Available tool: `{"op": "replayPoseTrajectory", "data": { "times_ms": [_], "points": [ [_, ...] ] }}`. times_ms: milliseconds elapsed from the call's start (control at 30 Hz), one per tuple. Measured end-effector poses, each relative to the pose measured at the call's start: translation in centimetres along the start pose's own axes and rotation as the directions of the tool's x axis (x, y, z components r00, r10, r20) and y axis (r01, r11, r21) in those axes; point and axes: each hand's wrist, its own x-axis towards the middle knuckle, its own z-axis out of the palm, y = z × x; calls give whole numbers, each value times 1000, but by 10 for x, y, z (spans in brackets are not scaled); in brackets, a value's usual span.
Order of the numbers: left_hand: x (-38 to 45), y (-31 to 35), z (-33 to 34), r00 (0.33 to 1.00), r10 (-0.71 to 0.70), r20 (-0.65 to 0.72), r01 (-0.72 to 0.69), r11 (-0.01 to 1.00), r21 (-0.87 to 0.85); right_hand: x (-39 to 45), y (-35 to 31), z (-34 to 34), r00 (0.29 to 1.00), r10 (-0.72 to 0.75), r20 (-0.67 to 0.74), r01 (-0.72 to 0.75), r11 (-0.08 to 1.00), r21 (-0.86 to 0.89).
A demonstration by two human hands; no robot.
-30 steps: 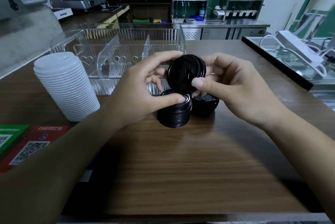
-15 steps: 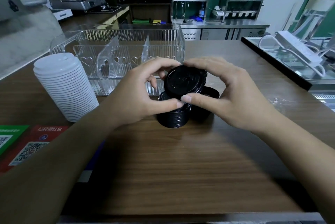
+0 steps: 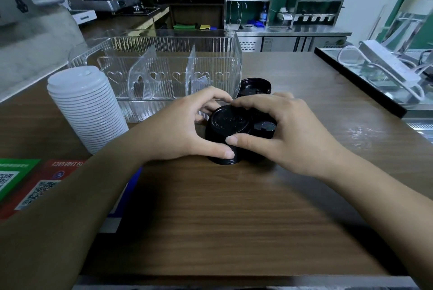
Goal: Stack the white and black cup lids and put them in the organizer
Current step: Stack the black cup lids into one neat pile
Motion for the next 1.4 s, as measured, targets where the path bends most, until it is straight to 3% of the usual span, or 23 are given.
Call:
{"op": "replayPoseTrajectory", "data": {
  "times_ms": [233,700,867,1033,1233,1300,1400],
  "points": [
    [1,-2,3,997,-19,68,22,999,-41,0,8,7,998,-5,64,13,993,-113],
    [1,-5,4,993,-45,111,57,993,-106,2,10,8,990,-54,128,66,994,-87],
    [0,-6,3,993,-46,113,57,994,-95,1,8,11,995,1,95,9,995,-101],
    [0,-3,5,994,7,109,8,992,-129,-1,2,8,999,35,41,-33,998,-54],
    [1,-3,5,996,5,87,8,990,-140,2,9,-8,994,-30,101,30,1000,-2],
    [2,-4,5,997,-10,78,20,991,-129,3,17,-23,997,3,82,-7,999,48],
    [2,-4,4,996,-8,86,16,995,-96,3,31,-35,995,29,91,-26,999,-37]
  ]
}}
